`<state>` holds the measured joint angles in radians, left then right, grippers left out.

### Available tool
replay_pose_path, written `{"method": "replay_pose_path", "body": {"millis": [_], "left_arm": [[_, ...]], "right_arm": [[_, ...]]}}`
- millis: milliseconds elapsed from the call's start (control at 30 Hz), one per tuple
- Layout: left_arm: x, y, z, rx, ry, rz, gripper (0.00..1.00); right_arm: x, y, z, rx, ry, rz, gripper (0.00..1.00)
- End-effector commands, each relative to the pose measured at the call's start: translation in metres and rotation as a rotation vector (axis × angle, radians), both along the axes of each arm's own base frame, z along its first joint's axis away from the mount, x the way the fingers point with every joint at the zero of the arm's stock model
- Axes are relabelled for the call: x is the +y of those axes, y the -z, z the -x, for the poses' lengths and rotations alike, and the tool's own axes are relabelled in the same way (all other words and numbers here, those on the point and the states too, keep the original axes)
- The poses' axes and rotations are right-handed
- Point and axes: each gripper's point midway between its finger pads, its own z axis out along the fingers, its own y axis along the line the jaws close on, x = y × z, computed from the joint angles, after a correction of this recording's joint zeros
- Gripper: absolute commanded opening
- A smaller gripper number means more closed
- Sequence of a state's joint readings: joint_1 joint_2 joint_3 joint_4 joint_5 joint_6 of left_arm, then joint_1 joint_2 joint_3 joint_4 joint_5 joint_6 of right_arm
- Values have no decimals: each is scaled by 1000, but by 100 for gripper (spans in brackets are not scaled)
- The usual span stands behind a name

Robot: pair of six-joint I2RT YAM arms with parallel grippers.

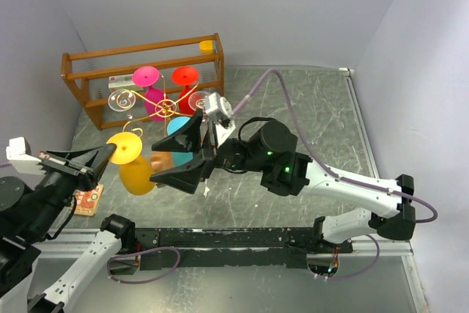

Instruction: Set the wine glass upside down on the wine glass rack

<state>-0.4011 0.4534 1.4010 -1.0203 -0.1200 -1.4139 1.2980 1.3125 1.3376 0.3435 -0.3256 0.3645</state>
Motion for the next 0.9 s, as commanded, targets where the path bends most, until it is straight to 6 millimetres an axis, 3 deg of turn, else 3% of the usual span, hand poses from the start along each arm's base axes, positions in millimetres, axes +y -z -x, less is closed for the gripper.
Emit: {"method": "replay_pose_path", "body": {"millis": [0, 67, 233, 633, 867], "left_arm": [[-3, 16, -6, 55, -5, 39, 7], [-3, 26, -10, 86, -11, 36, 7], [-4, 30, -21, 91, -32, 18, 7], [-18, 49, -65, 116, -58, -6, 7], [-12, 44, -78, 84, -116, -11, 7]], "right_arm": [[-19, -12, 9, 20, -17, -44, 69], [-26, -11, 10, 30, -17, -54, 70], [-39, -5, 11, 66, -5, -66, 70], [-70, -3, 9, 139, 35, -103, 70], [-77, 0, 6, 176, 53, -106, 70]]}}
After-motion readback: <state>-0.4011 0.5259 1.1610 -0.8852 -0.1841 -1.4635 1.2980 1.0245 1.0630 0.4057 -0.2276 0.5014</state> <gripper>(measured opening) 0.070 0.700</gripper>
